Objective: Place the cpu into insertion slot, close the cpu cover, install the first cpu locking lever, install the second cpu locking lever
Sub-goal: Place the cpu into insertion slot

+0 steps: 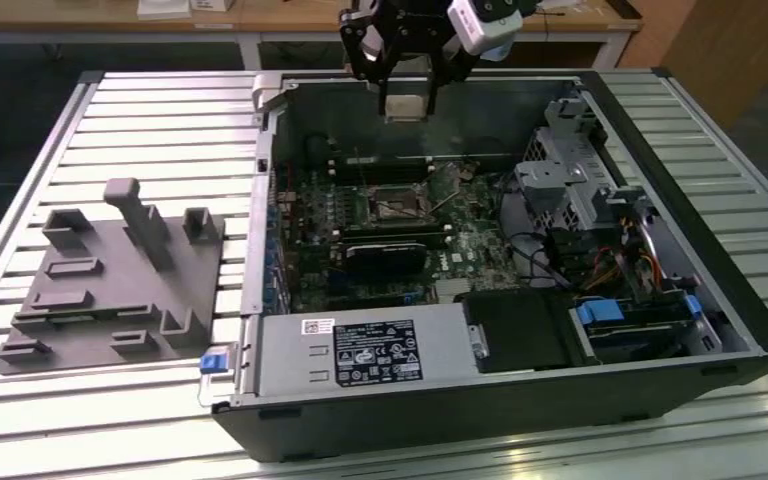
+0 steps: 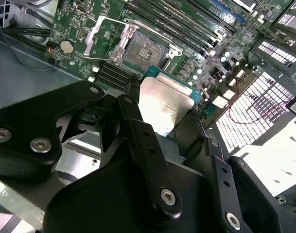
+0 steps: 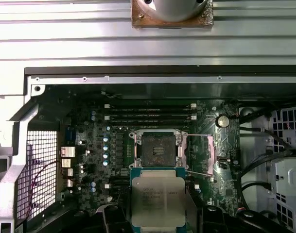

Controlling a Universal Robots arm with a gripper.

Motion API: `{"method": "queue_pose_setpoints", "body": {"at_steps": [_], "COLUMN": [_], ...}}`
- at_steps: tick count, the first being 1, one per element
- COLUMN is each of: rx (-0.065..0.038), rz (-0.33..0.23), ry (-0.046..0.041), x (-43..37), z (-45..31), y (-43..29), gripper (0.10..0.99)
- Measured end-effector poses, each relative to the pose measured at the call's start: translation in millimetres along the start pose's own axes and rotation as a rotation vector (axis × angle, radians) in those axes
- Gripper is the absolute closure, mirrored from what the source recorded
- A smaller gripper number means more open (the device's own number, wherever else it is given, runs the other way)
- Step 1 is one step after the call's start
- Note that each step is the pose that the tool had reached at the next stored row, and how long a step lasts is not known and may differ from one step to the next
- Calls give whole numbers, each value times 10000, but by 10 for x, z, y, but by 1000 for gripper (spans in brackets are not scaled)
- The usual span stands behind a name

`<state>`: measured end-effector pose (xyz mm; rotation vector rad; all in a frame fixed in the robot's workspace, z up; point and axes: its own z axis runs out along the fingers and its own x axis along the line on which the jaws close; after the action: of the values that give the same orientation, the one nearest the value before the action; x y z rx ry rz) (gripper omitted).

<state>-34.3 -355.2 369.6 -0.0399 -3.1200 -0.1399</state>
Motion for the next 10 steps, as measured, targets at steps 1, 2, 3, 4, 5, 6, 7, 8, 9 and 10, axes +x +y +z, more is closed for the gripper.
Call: {"method": "queue_pose_setpoints", "body": {"at_steps": [1,2,3,4,5,6,7,8,9,10], "rx": [-1,0,-1,-1,0,0,0,0,-1,0], "rz": [0,0,-1,0,0,0,0,0,0,0], "ry": [-1,-2,-2,-2,-3,-3,-2,-2,-3,-3], "x": [1,0,0,0,0,0,0,0,0,-1], "z": [7,14,22,32,40,50,59,69,78,87], "y": [-1,-1,-2,-3,-4,-5,-5,-6,-7,-8], "gripper": [549,549,549,549,549,549,549,549,549,549]}}
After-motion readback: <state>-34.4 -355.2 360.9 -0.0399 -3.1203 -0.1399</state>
